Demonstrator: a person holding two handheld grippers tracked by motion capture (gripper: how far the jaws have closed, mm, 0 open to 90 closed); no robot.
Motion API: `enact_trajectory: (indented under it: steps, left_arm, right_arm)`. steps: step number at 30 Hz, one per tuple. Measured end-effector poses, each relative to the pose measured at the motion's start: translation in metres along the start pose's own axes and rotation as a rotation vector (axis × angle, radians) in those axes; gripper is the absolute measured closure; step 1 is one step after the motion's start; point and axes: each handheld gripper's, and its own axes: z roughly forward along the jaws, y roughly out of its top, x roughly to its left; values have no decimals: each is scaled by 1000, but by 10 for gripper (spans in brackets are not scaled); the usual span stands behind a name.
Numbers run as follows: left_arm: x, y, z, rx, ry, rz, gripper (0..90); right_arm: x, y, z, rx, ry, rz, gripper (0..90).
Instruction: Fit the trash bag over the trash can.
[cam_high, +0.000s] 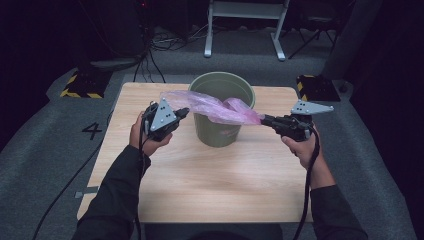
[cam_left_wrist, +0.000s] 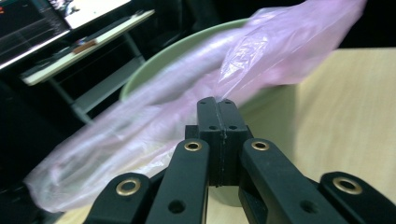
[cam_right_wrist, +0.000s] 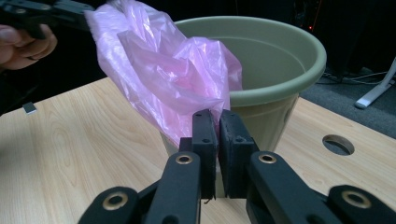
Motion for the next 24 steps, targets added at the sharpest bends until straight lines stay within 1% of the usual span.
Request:
enact_trajectory:
  steps: [1,2,3,6,7,8,9,10,11,13,16,17,18,19,20,21,22,23,24]
  left_arm:
    - [-5,-10,1,10,-29,-5,900]
    - [-5,-10,1,10,-29,-5,900]
    - [-6,-15,2,23,-44,1,900]
    - [-12,-26,10,61,-63,2,900]
    - [-14,-31,14,80,-62,-1,900]
    - [-14,-31,14,80,-62,-1,900]
    - [-14,-35,18,98,-69,2,900]
    - [-14,-35,18,98,-69,2,900]
    - [-15,-39,23,130,-58,19,900]
    - [-14,-43,28,142,-59,9,900]
    - [-14,-45,31,154,-54,11,900]
    - [-14,-44,32,154,-50,8,900]
    - [-14,-44,32,154,-50,8,900]
    - [-15,-44,32,152,-51,8,900]
    - [-15,-43,33,156,-49,16,900]
    - [-15,-43,33,156,-49,16,900]
    - [-15,-42,32,154,-42,17,900]
    - [-15,-42,32,154,-42,17,900]
    - [-14,-42,31,151,-44,8,900]
  right_arm:
    - [0,-2,1,6,-1,3,866]
    - [0,-2,1,6,-1,3,866]
    - [0,-4,2,7,1,6,868]
    - [-1,-9,4,19,4,7,869]
    - [-2,-12,6,32,1,12,869]
    - [-2,-12,6,32,1,12,869]
    - [-3,-14,7,39,-6,13,870]
    - [-3,-14,7,39,-6,13,870]
    - [-5,-17,7,52,-21,9,870]
    - [-8,-20,9,60,-25,20,870]
    - [-11,-23,10,68,-33,28,858]
    - [-13,-26,10,66,-53,36,759]
    - [-13,-26,10,66,-53,36,759]
    - [-13,-26,9,66,-66,33,715]
    - [-13,-26,7,61,-60,23,599]
    - [-13,-26,7,61,-60,23,599]
    - [-12,-27,4,64,-59,5,500]
    - [-12,-27,4,64,-59,5,500]
    - [-12,-27,0,60,-63,-10,403]
